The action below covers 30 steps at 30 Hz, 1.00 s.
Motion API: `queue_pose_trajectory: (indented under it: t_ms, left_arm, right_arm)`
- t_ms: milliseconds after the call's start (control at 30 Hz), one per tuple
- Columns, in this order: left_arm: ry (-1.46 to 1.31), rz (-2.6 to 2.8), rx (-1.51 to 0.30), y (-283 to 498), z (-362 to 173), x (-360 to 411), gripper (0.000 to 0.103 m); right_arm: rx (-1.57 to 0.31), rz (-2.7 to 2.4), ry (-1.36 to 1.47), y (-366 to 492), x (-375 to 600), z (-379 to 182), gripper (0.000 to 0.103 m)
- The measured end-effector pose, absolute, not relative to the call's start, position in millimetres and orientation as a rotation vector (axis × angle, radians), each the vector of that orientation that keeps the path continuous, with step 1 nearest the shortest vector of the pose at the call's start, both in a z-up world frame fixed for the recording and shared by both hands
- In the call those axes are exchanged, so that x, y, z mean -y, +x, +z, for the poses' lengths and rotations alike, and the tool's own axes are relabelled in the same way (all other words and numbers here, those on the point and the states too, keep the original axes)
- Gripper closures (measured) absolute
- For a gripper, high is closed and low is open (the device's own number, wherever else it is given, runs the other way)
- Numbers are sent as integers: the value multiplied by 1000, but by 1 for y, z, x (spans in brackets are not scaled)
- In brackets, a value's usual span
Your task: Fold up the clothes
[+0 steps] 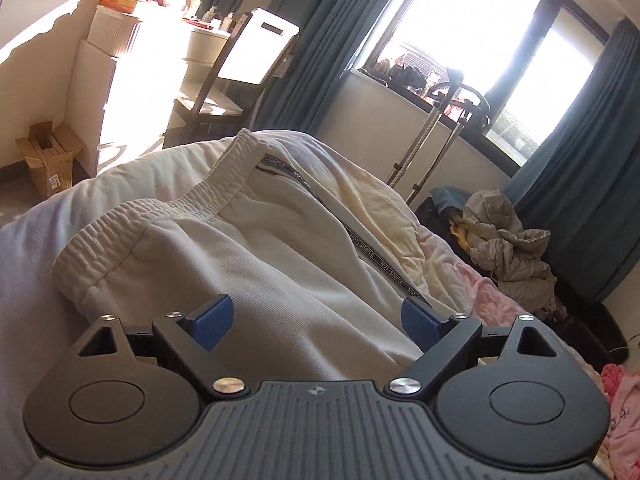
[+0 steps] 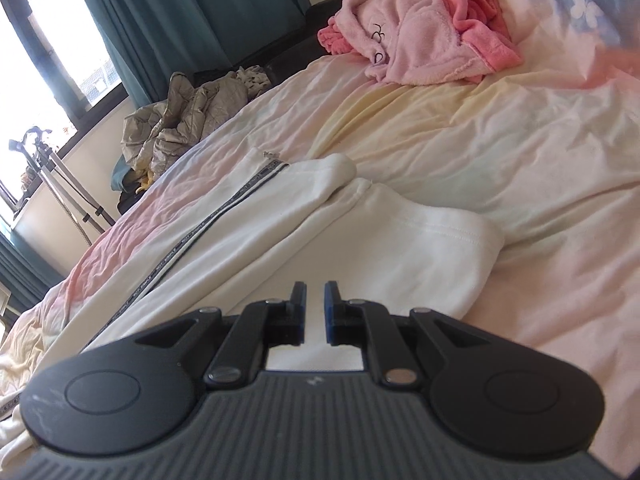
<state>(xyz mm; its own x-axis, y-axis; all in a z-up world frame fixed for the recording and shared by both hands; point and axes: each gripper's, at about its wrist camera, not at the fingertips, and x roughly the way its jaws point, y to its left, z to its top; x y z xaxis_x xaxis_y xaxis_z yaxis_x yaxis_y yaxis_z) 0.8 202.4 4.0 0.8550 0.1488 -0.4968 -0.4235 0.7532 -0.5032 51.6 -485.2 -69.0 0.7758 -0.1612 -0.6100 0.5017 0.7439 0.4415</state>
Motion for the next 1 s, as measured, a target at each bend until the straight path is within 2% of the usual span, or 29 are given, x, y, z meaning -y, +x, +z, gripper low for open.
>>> queue_pose_trajectory:
  t_ms: [167,233,300,333,400,467,533,767,867,900,933,967,1000]
  left_arm:
    - [-953,412,-399,-29,-9,-250,11]
    - [-1040,425,-401,-37,-16,-263,11]
    - [-1114,436,-418,-41,-24,-273,11]
    - [-1147,440,-430,-43,-28,-277,11]
    - [-1209,449,-455,-44,-36,-286,11]
    - [-1262,433,-496,-41,-46,-291,11]
    - [-1310,412,-541,-34,-58,-294,11]
    - [-1371,380,-599,-15,-82,-300,12]
    - [-1368,386,-578,-11,-85,-302,18]
    - [-1367,387,-571,-10,-86,-302,24]
    - [-1367,381,-563,-10,-87,-301,37]
    - [-1364,376,-554,-10,-87,-300,42]
    - [-1357,377,-546,-12,-85,-298,55]
  right_arm:
    - [-545,-499,710,39,502,-72,89]
    - [-527,-548,747,33,508,-73,84]
    - [-509,-584,784,28,513,-75,62]
    - [-499,-604,809,25,516,-76,58]
    - [-481,-642,860,18,521,-79,44]
    - [-481,-665,917,14,526,-84,36]
    - [-488,-674,979,11,530,-91,35]
    - [-554,-602,1142,26,537,-119,35]
    - [-555,-538,1186,39,542,-130,37]
    - [-553,-548,1190,41,543,-132,42]
    - [-550,-552,1192,43,544,-133,49]
    - [-546,-551,1190,45,545,-134,66]
    - [-542,-550,1183,46,545,-133,88]
